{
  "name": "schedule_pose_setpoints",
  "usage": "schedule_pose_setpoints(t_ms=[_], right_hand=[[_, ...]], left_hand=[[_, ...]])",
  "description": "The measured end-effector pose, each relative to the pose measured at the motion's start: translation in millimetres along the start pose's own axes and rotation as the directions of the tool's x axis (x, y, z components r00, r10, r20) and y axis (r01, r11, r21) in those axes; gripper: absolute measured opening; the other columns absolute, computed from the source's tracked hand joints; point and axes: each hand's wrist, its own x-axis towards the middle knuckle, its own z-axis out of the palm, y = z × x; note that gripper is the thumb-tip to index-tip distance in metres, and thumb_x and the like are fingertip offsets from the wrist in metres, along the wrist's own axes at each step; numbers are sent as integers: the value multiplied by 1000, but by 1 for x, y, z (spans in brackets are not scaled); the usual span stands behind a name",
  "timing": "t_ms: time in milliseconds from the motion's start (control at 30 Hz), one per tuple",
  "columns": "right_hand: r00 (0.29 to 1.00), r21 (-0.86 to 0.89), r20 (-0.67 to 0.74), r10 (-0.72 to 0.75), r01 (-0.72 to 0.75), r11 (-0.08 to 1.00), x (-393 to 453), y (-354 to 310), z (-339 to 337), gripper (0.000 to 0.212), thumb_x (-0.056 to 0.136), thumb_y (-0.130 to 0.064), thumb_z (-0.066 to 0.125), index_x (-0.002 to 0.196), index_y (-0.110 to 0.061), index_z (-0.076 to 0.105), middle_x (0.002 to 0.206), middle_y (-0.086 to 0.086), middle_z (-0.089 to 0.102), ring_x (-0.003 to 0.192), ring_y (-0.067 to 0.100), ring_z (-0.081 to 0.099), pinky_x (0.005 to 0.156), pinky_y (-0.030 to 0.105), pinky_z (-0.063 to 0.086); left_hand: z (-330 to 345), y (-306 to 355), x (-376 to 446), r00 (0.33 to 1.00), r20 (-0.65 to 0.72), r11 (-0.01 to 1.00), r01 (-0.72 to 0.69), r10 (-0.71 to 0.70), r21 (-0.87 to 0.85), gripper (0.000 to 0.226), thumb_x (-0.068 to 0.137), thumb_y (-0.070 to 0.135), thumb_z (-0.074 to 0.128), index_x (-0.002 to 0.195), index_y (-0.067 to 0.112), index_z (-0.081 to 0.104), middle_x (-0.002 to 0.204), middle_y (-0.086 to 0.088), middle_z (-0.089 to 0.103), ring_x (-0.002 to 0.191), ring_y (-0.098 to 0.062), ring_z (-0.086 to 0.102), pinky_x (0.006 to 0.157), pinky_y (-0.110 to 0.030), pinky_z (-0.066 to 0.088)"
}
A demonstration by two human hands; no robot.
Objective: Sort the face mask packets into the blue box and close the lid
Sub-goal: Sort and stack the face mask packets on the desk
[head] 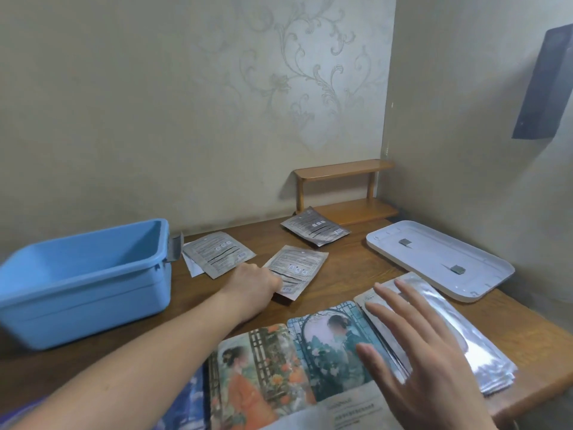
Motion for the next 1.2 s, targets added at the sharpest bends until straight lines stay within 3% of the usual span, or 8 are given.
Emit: schedule_pose_setpoints(t_ms=[300,433,567,633,700,833,933,1200], right_hand=[[997,128,66,-27,18,992,24,-47,31,50,88,-60,46,114,-24,68,132,-10,60,135,13,44,101,37,44],[984,99,175,-46,29,995,35,-61,46,52,87,-63,49,123,-28,63,136,-14,56,137,10,40,104,37,43],[931,-12,362,-40,48,999,62,-71,59,77,81,-55,67,146,-27,37,152,-12,36,144,9,24,115,30,25],[907,73,419,35,-72,995,81,-85,66,94,78,-47,74,152,-31,18,150,-22,24,144,3,17,116,24,19],[902,284,401,161,-290,914,95,-99,69,86,73,-35,82,145,-33,34,136,-23,43,128,-1,42,107,22,38],[780,651,585,222,-615,446,104,-122,66,13,81,-10,75,94,-9,72,80,8,75,67,20,70,62,38,60],[634,615,762,132,-773,157,96,-138,60,14,86,-5,64,78,-3,76,84,20,74,55,19,66,47,28,55],[559,546,826,70,-825,145,78,-140,57,16,77,-14,69,87,-4,78,89,20,74,69,28,66,54,30,55]], left_hand=[[21,-45,-78,997,22,982,80,-78,-171,29,90,4,45,113,21,50,114,-1,61,97,-29,61,70,-35,40],[22,-57,-100,956,-160,916,177,-247,-360,28,88,7,46,111,22,48,102,-4,69,90,-32,62,71,-34,44],[15,-72,-128,814,-433,799,61,-387,-598,25,85,11,62,95,29,49,82,4,70,75,-25,67,64,-35,50],[4,-79,-144,754,-483,695,-49,-446,-718,19,85,14,63,92,27,51,80,6,70,74,-20,68,64,-34,52],[-7,-86,-157,727,-465,545,-148,-505,-825,12,88,14,60,90,25,54,78,4,71,70,-15,67,64,-28,52],[-15,-100,-175,718,-147,90,-118,-680,-989,14,93,4,63,93,18,59,74,-7,75,62,-17,62,62,-30,48],[-20,-103,-185,718,87,-231,-105,-691,-967,10,93,5,62,101,11,63,81,-13,76,68,-22,69,61,-31,56],[-24,-97,-183,696,204,-359,-83,-688,-930,17,89,5,67,104,11,65,80,-10,75,67,-19,68,57,-29,56]])
